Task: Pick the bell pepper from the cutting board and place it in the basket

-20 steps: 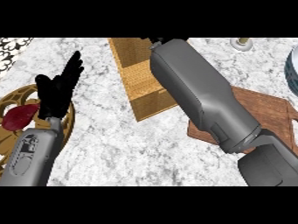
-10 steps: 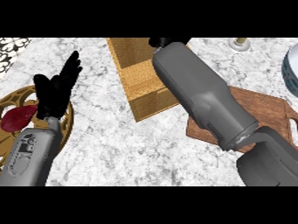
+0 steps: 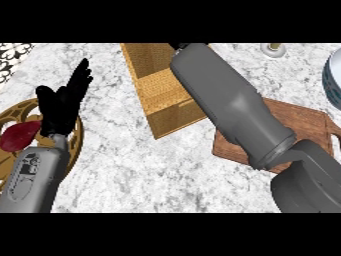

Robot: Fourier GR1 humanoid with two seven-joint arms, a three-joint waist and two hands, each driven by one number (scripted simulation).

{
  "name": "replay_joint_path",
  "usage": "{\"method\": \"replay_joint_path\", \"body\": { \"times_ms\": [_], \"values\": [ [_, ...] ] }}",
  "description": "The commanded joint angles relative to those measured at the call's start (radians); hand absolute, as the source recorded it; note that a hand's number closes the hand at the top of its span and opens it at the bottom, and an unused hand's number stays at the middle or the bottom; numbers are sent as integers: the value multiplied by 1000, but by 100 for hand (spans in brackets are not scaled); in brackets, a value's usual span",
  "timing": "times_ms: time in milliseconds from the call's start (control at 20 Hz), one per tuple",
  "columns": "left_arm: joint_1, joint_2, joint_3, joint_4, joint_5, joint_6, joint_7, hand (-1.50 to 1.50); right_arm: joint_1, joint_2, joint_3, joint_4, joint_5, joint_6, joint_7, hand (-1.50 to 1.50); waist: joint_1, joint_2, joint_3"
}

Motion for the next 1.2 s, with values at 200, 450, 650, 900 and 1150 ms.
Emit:
{"method": "replay_joint_path", "body": {
  "times_ms": [200,450,650,900,1150],
  "values": [
    [1,18,15,-38,11,-6,25,0,8,1,-34,9,-102,254,58,150,2,-1,2],
    [14,-17,-9,-22,-15,23,2,0,32,1,-50,-3,-163,298,38,150,3,7,2],
    [54,19,21,-40,20,-20,-8,0,29,1,-37,-37,-186,326,45,150,-20,-6,3],
    [17,43,59,8,30,-21,-6,0,68,1,14,-55,-175,293,49,150,-34,1,3],
    [50,19,35,-11,21,-17,-23,0,119,1,41,-71,-191,333,58,150,-42,-6,3]
  ]
}}
